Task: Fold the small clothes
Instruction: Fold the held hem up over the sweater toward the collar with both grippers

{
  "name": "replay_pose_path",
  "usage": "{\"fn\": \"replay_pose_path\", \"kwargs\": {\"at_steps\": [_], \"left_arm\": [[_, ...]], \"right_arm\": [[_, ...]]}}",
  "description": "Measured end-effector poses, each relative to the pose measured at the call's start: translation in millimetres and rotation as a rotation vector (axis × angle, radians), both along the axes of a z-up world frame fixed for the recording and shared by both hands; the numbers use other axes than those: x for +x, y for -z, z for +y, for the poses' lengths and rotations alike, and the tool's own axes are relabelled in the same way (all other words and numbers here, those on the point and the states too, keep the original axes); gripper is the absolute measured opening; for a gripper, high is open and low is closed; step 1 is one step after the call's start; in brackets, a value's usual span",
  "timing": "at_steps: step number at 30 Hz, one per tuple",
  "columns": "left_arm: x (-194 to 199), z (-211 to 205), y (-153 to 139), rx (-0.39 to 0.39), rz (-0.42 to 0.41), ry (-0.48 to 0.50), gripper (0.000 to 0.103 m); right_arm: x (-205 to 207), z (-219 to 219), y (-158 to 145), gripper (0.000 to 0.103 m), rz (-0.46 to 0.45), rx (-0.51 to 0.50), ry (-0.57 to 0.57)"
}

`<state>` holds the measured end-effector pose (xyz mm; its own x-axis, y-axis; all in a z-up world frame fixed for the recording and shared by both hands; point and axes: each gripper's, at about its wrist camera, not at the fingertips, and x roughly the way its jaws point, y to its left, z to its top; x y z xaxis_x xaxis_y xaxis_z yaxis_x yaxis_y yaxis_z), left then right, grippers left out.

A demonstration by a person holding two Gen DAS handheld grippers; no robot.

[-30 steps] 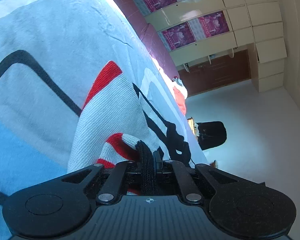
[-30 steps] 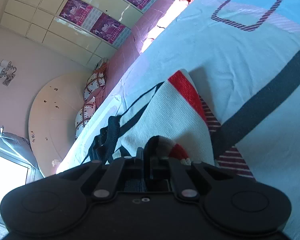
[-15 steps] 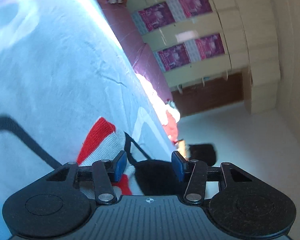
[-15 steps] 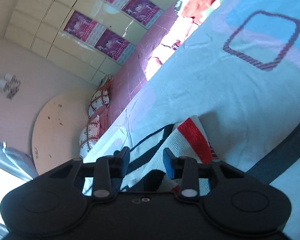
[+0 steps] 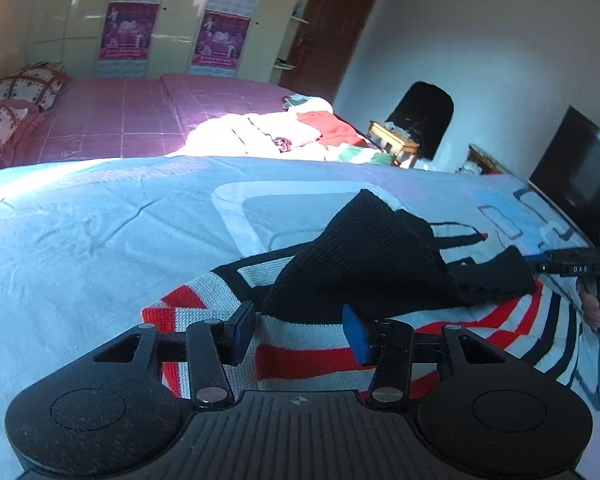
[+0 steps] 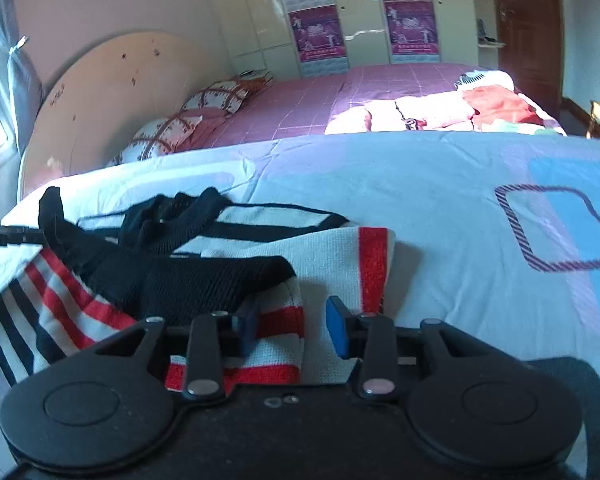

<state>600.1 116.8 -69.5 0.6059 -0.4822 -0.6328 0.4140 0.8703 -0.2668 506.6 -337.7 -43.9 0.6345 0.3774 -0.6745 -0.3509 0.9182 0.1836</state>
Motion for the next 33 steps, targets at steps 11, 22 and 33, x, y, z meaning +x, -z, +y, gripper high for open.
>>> {"fn": "replay_pose_path", "kwargs": {"at_steps": [11, 22, 33], "left_arm": [[0, -9, 19, -0.106, -0.014, -0.028, 0.004], [-6, 6, 34, -0.135, 0.015, -0.220, 0.004], [-17, -8, 17, 0.064, -0.049, -0.240, 0.012]], "right_arm": [[29, 9, 0, 0.005, -0.026, 0.016, -0.058], [50, -19, 22, 0.005, 0.077, 0.230, 0.193], [39, 2, 8, 0.018, 0.029, 0.069, 0.214]]}}
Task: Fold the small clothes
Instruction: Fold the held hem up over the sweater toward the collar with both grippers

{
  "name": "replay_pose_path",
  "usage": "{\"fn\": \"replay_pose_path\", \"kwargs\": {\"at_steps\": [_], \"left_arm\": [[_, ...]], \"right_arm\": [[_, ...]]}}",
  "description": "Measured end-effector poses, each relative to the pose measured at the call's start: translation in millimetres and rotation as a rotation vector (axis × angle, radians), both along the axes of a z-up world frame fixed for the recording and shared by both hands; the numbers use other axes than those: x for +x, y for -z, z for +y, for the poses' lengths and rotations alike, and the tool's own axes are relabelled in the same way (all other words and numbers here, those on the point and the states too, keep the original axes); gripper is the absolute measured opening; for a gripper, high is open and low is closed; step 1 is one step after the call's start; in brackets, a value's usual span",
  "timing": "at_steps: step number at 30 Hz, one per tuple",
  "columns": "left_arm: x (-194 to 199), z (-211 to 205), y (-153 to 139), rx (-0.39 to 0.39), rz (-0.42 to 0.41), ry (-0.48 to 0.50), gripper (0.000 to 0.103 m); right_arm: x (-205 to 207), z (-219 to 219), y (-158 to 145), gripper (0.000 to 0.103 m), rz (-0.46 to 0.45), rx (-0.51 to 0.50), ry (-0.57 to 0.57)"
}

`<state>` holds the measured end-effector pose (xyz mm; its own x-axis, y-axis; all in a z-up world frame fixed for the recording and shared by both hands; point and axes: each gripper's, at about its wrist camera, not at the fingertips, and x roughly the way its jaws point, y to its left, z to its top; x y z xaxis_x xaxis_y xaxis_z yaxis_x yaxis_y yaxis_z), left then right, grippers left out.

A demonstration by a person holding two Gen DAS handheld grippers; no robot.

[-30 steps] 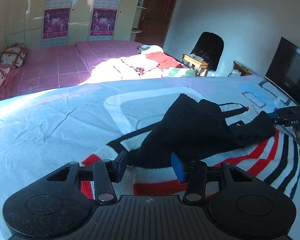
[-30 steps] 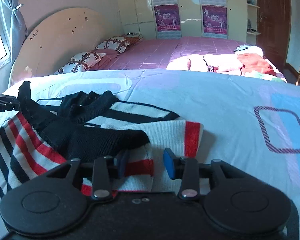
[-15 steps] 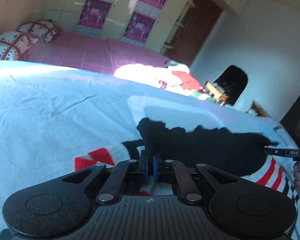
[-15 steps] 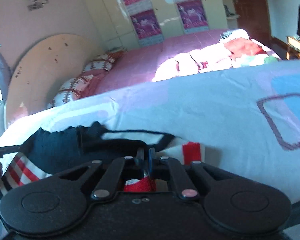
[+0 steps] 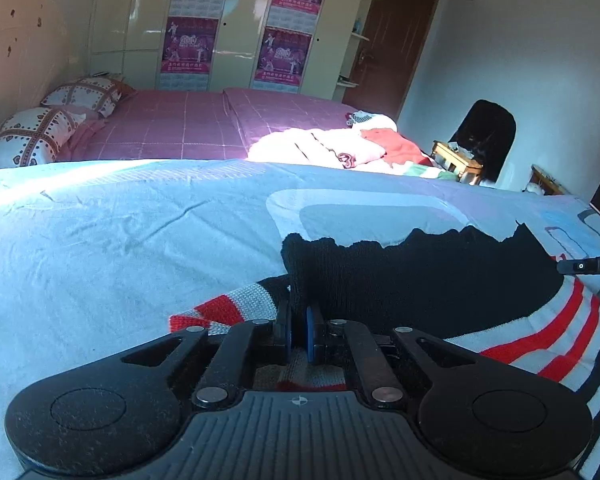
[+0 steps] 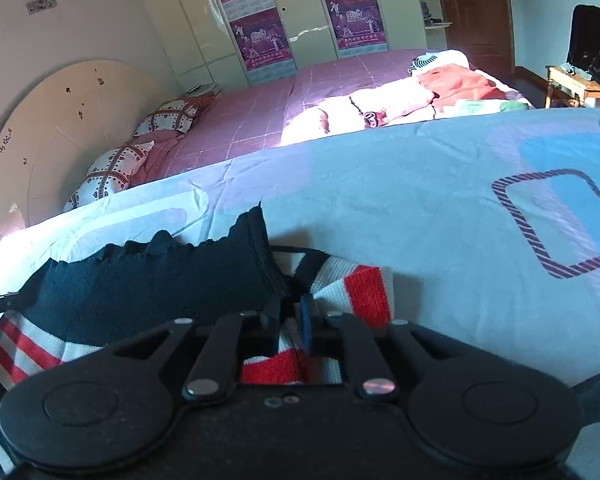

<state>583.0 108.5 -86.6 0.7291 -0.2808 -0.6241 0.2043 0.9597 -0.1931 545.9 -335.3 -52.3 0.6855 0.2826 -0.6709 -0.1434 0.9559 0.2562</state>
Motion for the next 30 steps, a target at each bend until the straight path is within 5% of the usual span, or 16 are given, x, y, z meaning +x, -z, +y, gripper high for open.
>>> {"fn": "replay_pose_path", "kwargs": {"at_steps": [2, 5, 9, 11, 15, 18, 22, 23, 26, 28, 30], "left_arm": [[-14, 7, -11, 0.030, -0.035, -0.069, 0.042], [-36, 2, -34, 0.006, -0.108, -0.100, 0.043], [-37, -72, -43, 0.056, -0.122, 0.064, 0.046], [-28, -110, -36, 0.089, -0.101, 0.123, 0.070], [-20, -142, -12, 0.110, -0.034, 0.162, 0.071], [-33, -134, -4, 0.119, -0.043, 0.152, 0.071], [-46, -85, -2, 0.120, -0.064, 0.049, 0.069], [-52, -72, -2, 0.104, -0.078, 0.049, 0.057], [-61, -61, -4, 0.138, -0.086, 0.040, 0.053], [-60, -67, -5, 0.167, -0.089, 0.034, 0.053], [-63, -76, -12, 0.197, -0.088, 0.015, 0.053]], "right_arm": [[-12, 2, -12, 0.021, -0.045, -0.034, 0.006], [-33, 21, -28, 0.020, -0.106, -0.071, -0.033], [-42, 95, -21, 0.020, -0.121, -0.165, -0.205], [-36, 129, -12, 0.020, -0.111, -0.210, -0.243], [-24, 158, -1, 0.021, -0.098, -0.237, -0.246], [-30, 158, 9, 0.022, -0.130, -0.351, -0.261], [-27, 103, 9, 0.017, -0.133, -0.369, -0.113], [-25, 87, 8, 0.006, -0.133, -0.370, -0.078], [-24, 55, 7, 0.005, -0.118, -0.333, -0.012], [-23, 58, 7, 0.007, -0.110, -0.340, -0.012], [-28, 70, -2, 0.030, -0.123, -0.346, -0.006]]}}
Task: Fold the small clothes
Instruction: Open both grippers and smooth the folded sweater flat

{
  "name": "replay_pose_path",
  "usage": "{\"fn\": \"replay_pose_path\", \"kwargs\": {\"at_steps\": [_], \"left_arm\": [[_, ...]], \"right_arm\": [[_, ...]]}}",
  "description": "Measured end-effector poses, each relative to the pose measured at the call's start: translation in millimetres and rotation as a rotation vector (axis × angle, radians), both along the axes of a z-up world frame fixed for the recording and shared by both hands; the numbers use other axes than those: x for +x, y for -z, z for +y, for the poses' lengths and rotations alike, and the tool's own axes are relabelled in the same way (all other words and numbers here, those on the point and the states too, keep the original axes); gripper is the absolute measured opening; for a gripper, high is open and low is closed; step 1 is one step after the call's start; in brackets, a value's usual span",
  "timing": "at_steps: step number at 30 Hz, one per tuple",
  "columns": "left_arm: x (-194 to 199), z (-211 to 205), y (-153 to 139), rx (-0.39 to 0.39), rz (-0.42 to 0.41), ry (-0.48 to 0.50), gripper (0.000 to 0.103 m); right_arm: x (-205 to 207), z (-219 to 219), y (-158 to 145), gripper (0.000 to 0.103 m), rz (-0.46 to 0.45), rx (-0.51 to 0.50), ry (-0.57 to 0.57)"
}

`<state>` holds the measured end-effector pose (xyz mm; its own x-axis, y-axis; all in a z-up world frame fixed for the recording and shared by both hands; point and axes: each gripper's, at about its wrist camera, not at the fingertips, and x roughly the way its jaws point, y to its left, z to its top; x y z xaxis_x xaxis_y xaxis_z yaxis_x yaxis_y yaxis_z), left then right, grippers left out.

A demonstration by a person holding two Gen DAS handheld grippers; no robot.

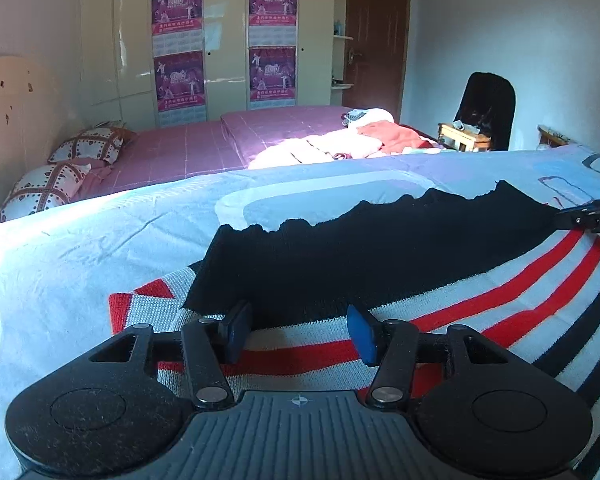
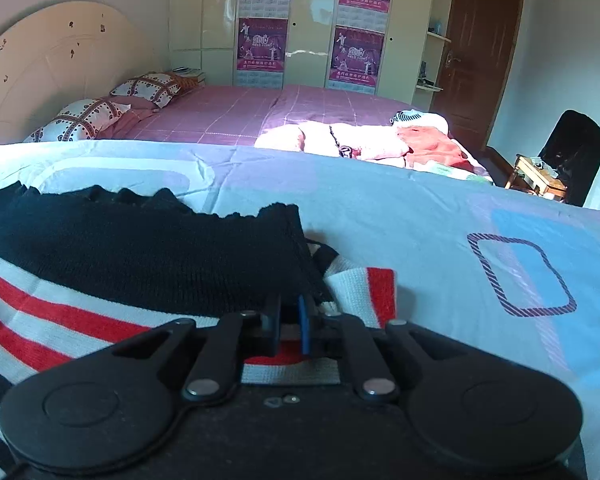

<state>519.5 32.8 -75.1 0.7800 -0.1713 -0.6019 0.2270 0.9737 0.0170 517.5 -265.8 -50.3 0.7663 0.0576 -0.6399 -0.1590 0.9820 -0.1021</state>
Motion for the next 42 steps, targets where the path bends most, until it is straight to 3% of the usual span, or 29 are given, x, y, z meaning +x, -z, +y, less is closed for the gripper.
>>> {"fn": "replay_pose_path", "kwargs": {"at_steps": [2, 6, 8, 10, 13, 17, 21, 24, 28, 32, 36, 42], "left_arm": [[-12, -8, -14, -0.006, -0.035, -0.023, 0.076], [-31, -36, -33, -0.061, -0.056, 0.035, 0.076], [-36, -51, -33, -0.097, -0.031, 0.059, 0.076], [-37, -66, -26, -0.078, 0.000, 0.064, 0.076], [-40, -72, -5, -0.020, 0.066, 0.061, 0.076], [-61, -46, -7, -0.017, 0.035, 0.023, 0.076], [-80, -15, -17, -0.051, 0.018, -0.050, 0.076], [-93, -16, -24, -0.079, 0.012, -0.061, 0.076], [-99, -48, -18, -0.082, 0.047, -0.018, 0.076], [-112, -56, -2, 0.012, 0.049, -0.027, 0.076], [-125, -30, -5, -0.031, 0.063, -0.072, 0.076], [-141, 4, -3, -0.030, 0.073, -0.136, 0.076]], "right_arm": [[-18, 13, -14, 0.035, -0.075, 0.019, -0.023], [-51, 53, -16, 0.031, -0.049, 0.049, -0.186], [-65, 77, -9, 0.031, -0.026, 0.049, -0.269], [-73, 94, -2, 0.030, -0.003, 0.044, -0.311], [-78, 99, 6, 0.032, 0.008, -0.001, -0.298], [-82, 68, 4, 0.032, 0.005, -0.038, -0.213], [-92, 40, -9, 0.032, 0.016, 0.019, -0.165], [-111, 55, -19, 0.032, -0.009, 0.070, -0.228], [-129, 102, -4, 0.030, 0.029, 0.088, -0.312], [-141, 117, 16, 0.032, 0.039, -0.010, -0.302], [-150, 95, 13, 0.035, 0.027, -0.048, -0.278], [-155, 37, 11, 0.035, 0.033, -0.082, -0.166]]}}
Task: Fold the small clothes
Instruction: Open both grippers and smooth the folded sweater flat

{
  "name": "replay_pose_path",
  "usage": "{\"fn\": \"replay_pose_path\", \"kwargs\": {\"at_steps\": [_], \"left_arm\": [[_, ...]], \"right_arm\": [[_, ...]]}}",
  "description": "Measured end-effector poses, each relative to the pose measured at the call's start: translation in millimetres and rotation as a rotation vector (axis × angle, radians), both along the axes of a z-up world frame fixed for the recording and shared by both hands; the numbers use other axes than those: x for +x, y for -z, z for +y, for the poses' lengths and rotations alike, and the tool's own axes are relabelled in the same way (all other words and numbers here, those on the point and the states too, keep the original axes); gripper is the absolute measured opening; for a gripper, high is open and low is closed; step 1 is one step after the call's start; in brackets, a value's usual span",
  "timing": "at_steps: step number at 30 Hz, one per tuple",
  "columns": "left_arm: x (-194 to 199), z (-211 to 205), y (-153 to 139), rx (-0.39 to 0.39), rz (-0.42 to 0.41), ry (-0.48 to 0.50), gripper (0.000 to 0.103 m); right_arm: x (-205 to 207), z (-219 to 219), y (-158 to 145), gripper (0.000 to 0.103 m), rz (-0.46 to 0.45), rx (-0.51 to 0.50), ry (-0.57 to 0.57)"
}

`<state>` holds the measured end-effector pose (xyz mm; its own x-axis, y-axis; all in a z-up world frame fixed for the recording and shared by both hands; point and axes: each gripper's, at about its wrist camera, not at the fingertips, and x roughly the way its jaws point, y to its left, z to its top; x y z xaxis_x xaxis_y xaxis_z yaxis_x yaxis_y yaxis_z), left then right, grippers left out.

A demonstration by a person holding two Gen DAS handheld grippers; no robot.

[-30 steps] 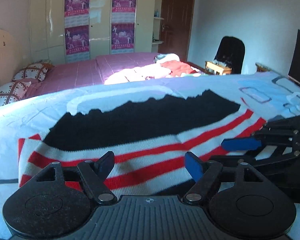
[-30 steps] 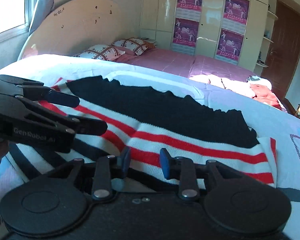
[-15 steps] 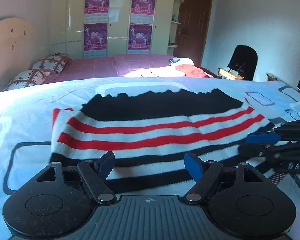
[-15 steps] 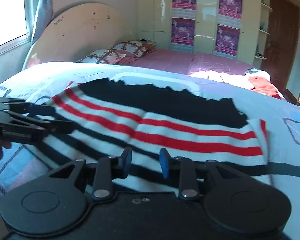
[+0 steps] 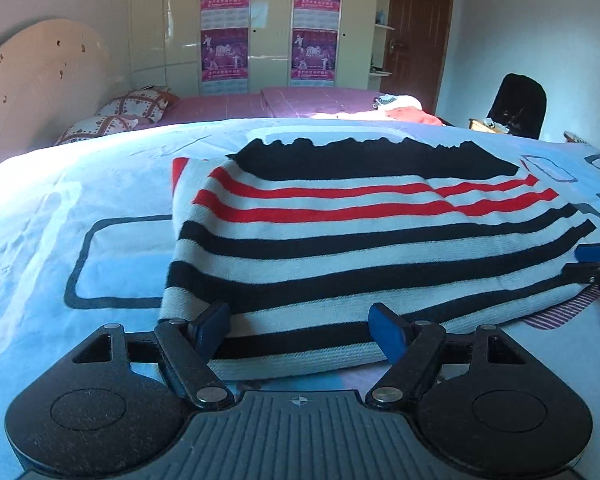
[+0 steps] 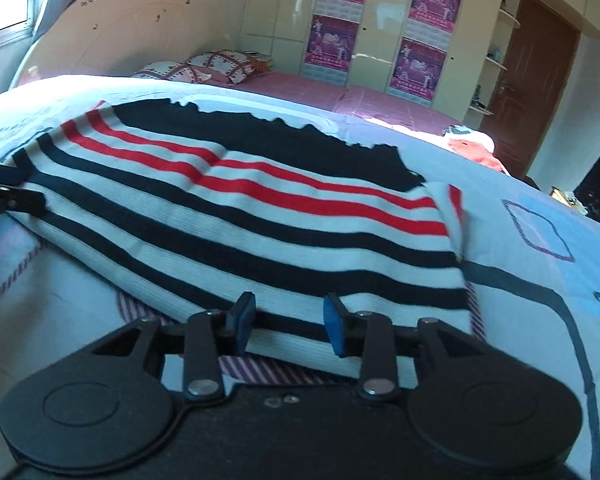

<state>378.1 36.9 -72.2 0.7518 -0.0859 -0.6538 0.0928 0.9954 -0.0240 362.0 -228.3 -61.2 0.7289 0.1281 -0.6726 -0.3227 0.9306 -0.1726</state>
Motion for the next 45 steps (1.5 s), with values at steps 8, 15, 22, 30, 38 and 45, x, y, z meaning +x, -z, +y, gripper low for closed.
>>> {"fn": "replay_pose_path", "kwargs": {"at_steps": [8, 15, 22, 30, 38, 45], "left_arm": [[-7, 10, 3, 0.023, -0.013, -0.007, 0.076], [-1, 7, -1, 0.038, 0.004, -0.010, 0.076], [1, 4, 4, 0.079, 0.012, -0.025, 0.076], [2, 1, 6, 0.085, 0.013, -0.032, 0.077], [4, 0, 6, 0.093, 0.030, -0.039, 0.079], [-33, 15, -21, -0.014, -0.010, -0.106, 0.079]], "right_arm": [[-5, -70, 3, 0.035, 0.036, 0.074, 0.123], [-3, -70, 3, 0.035, 0.044, 0.088, 0.126], [-3, -74, 6, 0.035, 0.048, 0.103, 0.100], [-8, -73, 10, 0.036, 0.015, 0.092, 0.090], [-6, -68, 9, 0.037, 0.021, 0.085, 0.126], [-13, -76, -18, 0.039, 0.040, 0.165, 0.143]]}}
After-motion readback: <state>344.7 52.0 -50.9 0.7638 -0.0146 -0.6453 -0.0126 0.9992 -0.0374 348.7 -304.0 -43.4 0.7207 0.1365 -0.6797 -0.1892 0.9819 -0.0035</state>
